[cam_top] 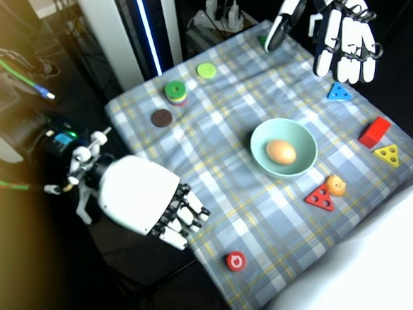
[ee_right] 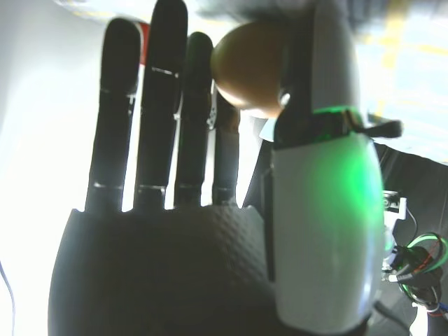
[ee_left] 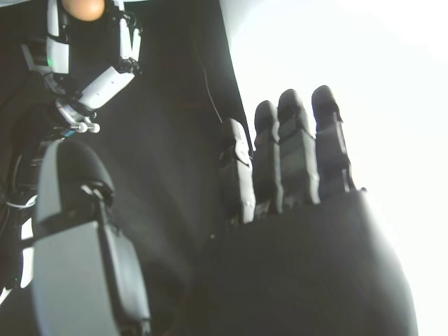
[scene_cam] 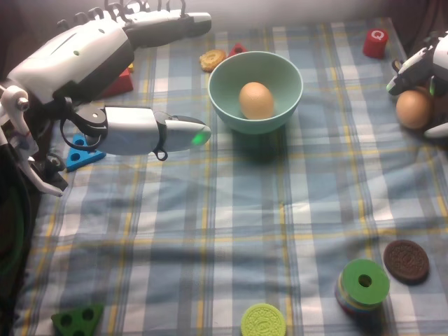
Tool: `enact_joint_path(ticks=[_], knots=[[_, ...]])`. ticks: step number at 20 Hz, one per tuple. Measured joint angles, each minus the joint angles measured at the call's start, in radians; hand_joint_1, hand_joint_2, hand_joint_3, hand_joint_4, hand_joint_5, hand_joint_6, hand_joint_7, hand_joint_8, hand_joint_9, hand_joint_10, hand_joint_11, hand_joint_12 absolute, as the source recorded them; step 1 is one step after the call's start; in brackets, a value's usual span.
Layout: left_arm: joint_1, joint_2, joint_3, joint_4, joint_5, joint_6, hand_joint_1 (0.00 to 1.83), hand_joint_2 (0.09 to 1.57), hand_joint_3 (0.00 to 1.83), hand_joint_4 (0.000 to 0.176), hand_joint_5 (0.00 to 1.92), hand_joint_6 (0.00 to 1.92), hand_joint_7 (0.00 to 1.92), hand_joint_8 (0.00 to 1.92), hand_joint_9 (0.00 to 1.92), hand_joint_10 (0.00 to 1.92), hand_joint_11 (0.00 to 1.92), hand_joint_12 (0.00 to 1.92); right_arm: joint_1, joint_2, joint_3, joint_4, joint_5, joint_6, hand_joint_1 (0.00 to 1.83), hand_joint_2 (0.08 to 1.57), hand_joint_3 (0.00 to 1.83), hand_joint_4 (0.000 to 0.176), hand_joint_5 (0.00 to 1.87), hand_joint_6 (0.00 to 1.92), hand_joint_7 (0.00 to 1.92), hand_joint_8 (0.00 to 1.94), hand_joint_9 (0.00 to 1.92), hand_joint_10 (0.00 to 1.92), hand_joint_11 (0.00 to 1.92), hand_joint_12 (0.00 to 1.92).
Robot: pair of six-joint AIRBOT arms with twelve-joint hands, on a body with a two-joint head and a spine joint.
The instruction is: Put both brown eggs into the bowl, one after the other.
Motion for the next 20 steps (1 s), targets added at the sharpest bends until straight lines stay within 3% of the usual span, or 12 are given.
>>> enact_joint_path(ticks=[1,3,4,6,7,9,10,11,12,15,18,20], knots=[[0.000,0.000,0.000,0.000,0.000,0.000,0.79,0.91,0.00,0.114,0.37,0.01,0.27,0.00,0.20,0.00,0.00,0.19,0.002,0.002,-0.008,-0.002,0.002,0.000,1.31,1.02,0.00,0.000,1.24,0.34,1.22,0.75,1.07,0.79,0.69,1.33],[0.001,0.000,0.000,0.000,0.000,0.000,0.80,0.91,0.00,0.121,0.38,0.00,0.27,0.00,0.18,0.00,0.00,0.12,0.002,0.015,-0.039,-0.010,0.018,0.000,1.29,1.01,0.00,0.000,1.31,0.23,1.24,0.72,0.97,0.59,0.10,1.39],[0.003,0.000,0.000,-0.002,0.000,0.000,0.80,0.91,0.00,0.138,0.36,0.00,0.27,0.00,0.18,0.01,0.00,0.11,0.005,0.021,-0.055,-0.011,0.035,0.000,1.30,1.02,0.00,0.000,1.32,0.15,1.21,0.84,0.96,0.85,0.26,1.63],[0.006,0.000,0.000,-0.003,0.004,0.000,0.79,0.91,0.00,0.148,0.36,0.00,0.27,0.00,0.19,0.01,0.00,0.11,0.016,0.029,-0.077,-0.007,0.101,0.000,1.40,1.01,0.00,0.000,1.33,0.09,1.37,0.35,1.02,1.17,0.49,1.47],[0.005,0.000,0.000,-0.005,0.002,0.000,0.78,0.91,0.00,0.138,0.36,0.00,0.27,0.00,0.19,0.01,0.01,0.12,0.028,0.028,-0.079,-0.009,0.139,0.000,1.32,0.99,0.00,0.000,1.38,0.06,1.35,0.49,1.10,0.97,0.80,1.43],[0.013,0.000,-0.001,-0.009,-0.008,0.000,0.77,0.92,0.00,0.140,0.34,0.00,0.28,0.00,0.20,0.00,0.00,0.19,0.065,0.026,-0.080,-0.009,0.158,0.000,1.30,0.99,0.00,0.000,1.37,0.06,1.33,0.56,1.18,0.80,0.83,1.36],[0.022,0.000,-0.003,-0.015,-0.011,0.000,0.78,0.92,0.00,0.153,0.31,0.00,0.27,0.00,0.20,0.00,0.00,0.15,0.085,0.019,-0.074,-0.008,0.170,0.000,1.23,0.98,0.00,0.000,1.42,0.11,1.07,1.18,0.95,1.49,0.79,1.81],[0.032,0.003,-0.010,-0.026,-0.013,0.000,0.77,0.92,0.00,0.171,0.26,0.00,0.26,0.00,0.19,0.00,0.00,0.14,0.107,0.006,-0.063,-0.006,0.182,0.000,1.21,0.99,0.00,0.000,1.37,0.24,1.02,1.15,0.92,1.66,0.85,1.90],[0.046,0.006,-0.016,-0.025,-0.018,0.000,0.77,0.92,0.00,0.175,0.25,0.00,0.28,0.00,0.21,0.00,0.00,0.16,0.133,-0.010,-0.053,-0.006,0.184,-0.001,1.27,1.03,0.00,0.000,1.31,0.22,1.10,1.01,0.88,1.25,0.38,1.55],[0.049,0.017,-0.017,-0.045,-0.021,0.000,0.80,0.91,0.00,0.171,0.26,0.00,0.30,0.00,0.25,0.00,0.00,0.36,0.180,-0.052,-0.043,-0.034,0.188,0.000,1.28,1.06,0.00,0.000,1.36,0.07,1.00,1.18,0.83,1.15,0.53,1.61],[0.058,0.022,-0.017,-0.053,-0.024,0.000,0.68,0.95,0.01,0.166,0.21,0.00,0.30,0.00,0.26,0.00,0.00,0.45,0.220,-0.103,-0.017,-0.046,0.184,-0.001,1.27,1.01,0.00,0.000,1.35,0.19,1.21,0.72,1.11,0.57,0.76,1.23],[0.058,0.022,-0.017,-0.050,-0.024,0.000,0.63,0.98,0.01,0.162,0.22,0.01,0.30,0.00,0.27,0.00,0.00,0.49,0.240,-0.131,-0.009,-0.066,0.175,-0.001,1.28,1.04,0.00,0.000,1.36,0.07,1.11,1.00,1.09,0.62,0.72,1.34]])
